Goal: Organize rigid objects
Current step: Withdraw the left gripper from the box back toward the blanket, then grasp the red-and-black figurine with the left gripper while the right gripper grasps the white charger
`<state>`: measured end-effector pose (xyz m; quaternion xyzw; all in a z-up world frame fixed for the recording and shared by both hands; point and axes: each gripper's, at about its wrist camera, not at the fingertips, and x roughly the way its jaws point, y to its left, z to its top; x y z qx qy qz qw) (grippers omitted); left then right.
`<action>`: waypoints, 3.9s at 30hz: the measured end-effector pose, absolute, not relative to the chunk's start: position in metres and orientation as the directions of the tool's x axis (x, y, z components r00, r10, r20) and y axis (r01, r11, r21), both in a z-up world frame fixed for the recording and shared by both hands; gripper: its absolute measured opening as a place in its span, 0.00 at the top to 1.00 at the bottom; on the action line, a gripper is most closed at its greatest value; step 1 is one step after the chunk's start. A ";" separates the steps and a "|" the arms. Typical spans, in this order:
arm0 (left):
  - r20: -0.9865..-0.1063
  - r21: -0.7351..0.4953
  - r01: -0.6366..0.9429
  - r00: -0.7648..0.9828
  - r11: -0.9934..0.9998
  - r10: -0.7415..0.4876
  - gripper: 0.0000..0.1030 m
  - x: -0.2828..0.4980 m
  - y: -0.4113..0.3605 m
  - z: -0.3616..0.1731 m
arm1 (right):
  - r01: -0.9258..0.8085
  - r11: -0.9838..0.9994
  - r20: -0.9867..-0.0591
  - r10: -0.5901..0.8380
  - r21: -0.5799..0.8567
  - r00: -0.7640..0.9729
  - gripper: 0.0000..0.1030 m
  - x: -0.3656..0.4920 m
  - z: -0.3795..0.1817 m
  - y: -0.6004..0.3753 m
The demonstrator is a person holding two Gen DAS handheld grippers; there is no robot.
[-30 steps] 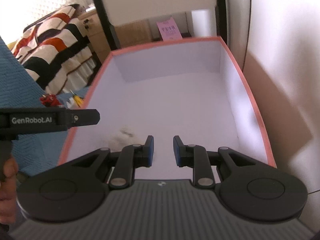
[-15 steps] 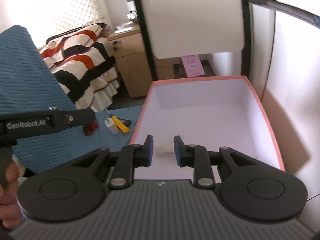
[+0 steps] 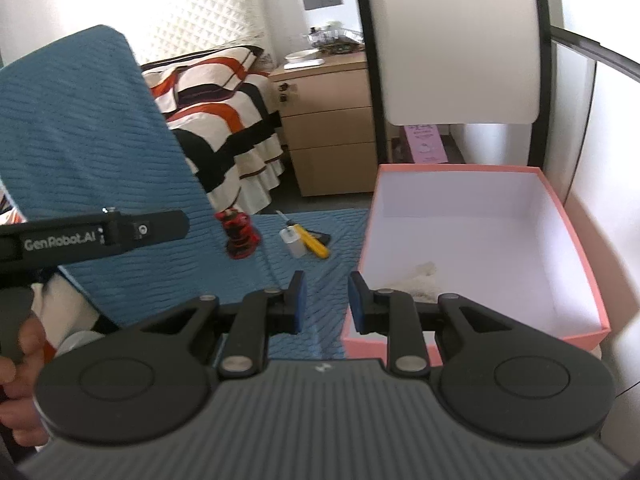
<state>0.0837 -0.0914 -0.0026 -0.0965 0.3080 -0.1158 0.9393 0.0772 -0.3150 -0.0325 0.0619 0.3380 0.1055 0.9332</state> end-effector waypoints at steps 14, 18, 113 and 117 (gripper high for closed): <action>-0.583 -0.251 0.088 0.781 0.964 -0.223 0.47 0.036 -0.028 -0.028 | -0.199 0.959 -0.635 0.282 0.201 0.719 0.74 0.035 -0.049 -0.263; -0.592 -0.259 0.074 0.776 0.963 -0.219 0.47 0.031 -0.018 -0.037 | -0.202 0.956 -0.646 0.293 0.212 0.705 0.74 0.029 -0.054 -0.254; -0.654 -0.263 0.069 0.720 0.962 -0.231 0.31 0.394 0.055 -0.226 | -0.311 0.950 -0.803 0.182 -0.005 0.567 0.65 0.349 -0.226 -0.162; -0.651 -0.286 0.065 0.719 0.956 -0.244 0.31 0.398 0.057 -0.229 | -0.330 0.943 -0.809 0.166 -0.037 0.564 0.67 0.350 -0.229 -0.158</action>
